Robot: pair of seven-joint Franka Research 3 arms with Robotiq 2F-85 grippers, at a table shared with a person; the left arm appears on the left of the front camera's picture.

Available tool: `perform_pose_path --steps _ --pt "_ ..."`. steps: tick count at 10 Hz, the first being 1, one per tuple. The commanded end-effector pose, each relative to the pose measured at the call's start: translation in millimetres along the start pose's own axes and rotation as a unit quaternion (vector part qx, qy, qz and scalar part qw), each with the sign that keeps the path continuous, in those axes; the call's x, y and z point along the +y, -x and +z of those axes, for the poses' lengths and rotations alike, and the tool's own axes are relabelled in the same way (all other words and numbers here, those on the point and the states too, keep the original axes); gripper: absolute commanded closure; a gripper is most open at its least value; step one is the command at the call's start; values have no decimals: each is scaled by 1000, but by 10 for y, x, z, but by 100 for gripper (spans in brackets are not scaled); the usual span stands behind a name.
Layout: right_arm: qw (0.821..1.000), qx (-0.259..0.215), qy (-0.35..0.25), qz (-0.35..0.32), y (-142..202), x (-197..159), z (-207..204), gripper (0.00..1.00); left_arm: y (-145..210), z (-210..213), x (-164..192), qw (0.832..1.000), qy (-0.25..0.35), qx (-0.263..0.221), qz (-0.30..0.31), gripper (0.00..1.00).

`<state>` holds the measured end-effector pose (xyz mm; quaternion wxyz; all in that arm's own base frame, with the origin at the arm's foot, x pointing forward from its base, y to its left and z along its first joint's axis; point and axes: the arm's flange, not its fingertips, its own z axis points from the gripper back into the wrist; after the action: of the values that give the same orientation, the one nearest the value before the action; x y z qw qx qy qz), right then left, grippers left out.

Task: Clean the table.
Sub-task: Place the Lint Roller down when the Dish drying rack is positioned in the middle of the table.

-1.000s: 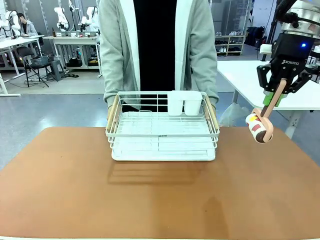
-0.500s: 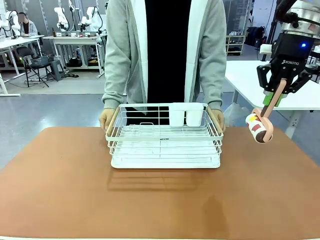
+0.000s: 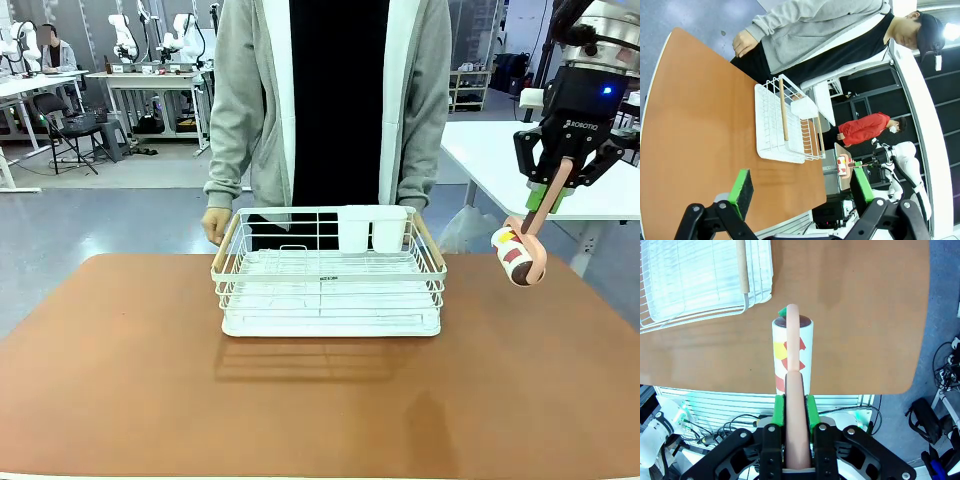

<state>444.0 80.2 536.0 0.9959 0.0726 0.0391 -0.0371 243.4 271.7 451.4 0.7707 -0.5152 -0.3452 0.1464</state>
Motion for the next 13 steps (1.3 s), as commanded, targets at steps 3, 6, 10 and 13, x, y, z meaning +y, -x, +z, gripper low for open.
perform_pose_path --steps 3,6,10,13 --pt "1000 4 -4 4 -10 1 45 79 -36 25 4 1000 14 -7 -11 0" --pt "1000 0 0 0 0 0 0 79 -36 25 4 1000 14 -7 -11 0" --pt "930 -67 -87 -350 -395 -46 102 79 -36 25 4 1000 14 -7 -11 0" --pt "874 -90 -127 -460 -535 -275 -160 79 -36 25 4 1000 14 -7 -11 0"
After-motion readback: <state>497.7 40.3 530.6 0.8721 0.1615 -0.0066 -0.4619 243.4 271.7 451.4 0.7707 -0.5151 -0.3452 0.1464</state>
